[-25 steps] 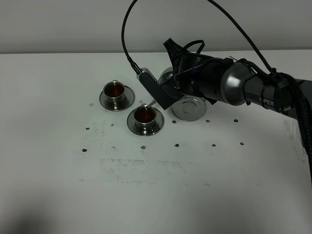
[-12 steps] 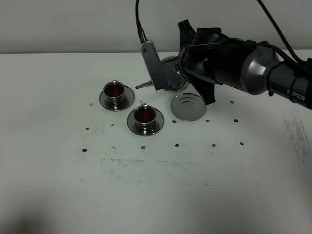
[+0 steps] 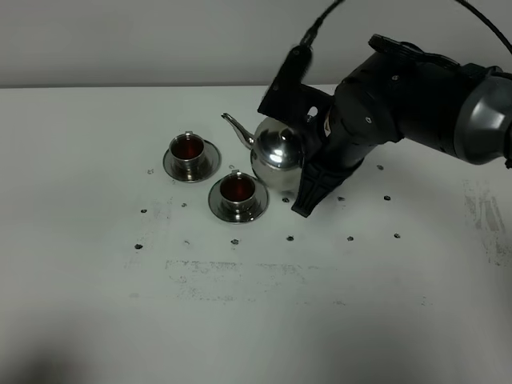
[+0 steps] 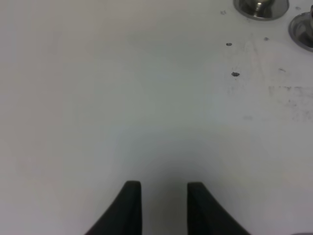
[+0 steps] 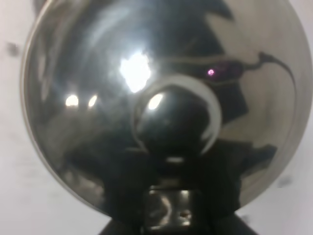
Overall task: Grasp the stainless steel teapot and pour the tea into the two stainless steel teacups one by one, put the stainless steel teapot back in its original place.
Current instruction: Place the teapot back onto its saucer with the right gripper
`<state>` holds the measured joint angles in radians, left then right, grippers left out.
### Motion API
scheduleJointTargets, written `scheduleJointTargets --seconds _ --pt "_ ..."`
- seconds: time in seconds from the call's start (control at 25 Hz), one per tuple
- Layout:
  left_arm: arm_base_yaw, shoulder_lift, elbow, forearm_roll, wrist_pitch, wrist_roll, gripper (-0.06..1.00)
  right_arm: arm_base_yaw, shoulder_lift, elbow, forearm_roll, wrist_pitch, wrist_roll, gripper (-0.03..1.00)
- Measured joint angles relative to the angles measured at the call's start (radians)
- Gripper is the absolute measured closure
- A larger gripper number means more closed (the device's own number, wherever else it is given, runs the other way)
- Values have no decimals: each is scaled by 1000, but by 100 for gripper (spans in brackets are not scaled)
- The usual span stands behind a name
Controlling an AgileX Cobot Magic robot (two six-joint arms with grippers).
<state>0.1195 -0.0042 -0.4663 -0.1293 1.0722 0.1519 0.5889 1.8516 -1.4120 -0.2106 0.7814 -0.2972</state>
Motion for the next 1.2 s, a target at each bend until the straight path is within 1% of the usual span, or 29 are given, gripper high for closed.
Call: scheduleJointTargets --seconds 0.08,0.24,0.4,0.6,0.92,1.0,1.08,1.2 --pt "0 0 0 0 0 0 66 -8 0 41 80 -11 31 79" --pt "0 0 0 0 0 0 66 -11 0 122 185 -51 50 79" --pt "0 0 0 0 0 0 66 -11 0 179 245 -83 52 79" --pt "0 0 0 0 0 0 66 -11 14 213 290 -97 55 79" --pt "0 0 0 0 0 0 66 -11 64 211 295 -99 56 79" --pt "0 0 0 0 0 0 66 -11 64 179 278 -66 59 79" --pt "0 0 0 0 0 0 66 -14 64 126 247 -14 66 79" --pt "0 0 0 0 0 0 66 -39 64 20 211 37 92 79"
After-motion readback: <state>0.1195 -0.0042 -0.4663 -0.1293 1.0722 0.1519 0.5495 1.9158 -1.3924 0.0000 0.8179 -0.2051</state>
